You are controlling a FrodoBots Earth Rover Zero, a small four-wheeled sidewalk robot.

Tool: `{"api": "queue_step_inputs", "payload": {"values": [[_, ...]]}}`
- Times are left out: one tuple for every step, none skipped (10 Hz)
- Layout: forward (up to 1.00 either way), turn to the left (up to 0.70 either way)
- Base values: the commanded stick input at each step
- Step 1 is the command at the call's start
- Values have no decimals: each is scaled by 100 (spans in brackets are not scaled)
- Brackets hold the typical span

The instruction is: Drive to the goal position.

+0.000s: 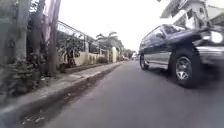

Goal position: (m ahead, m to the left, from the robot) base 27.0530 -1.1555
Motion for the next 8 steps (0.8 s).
{"api": "queue_step_inputs", "payload": {"values": [[100, 4], [100, 4], [100, 4], [100, 4], [100, 4], [100, 4], [100, 4], [100, 4]]}}
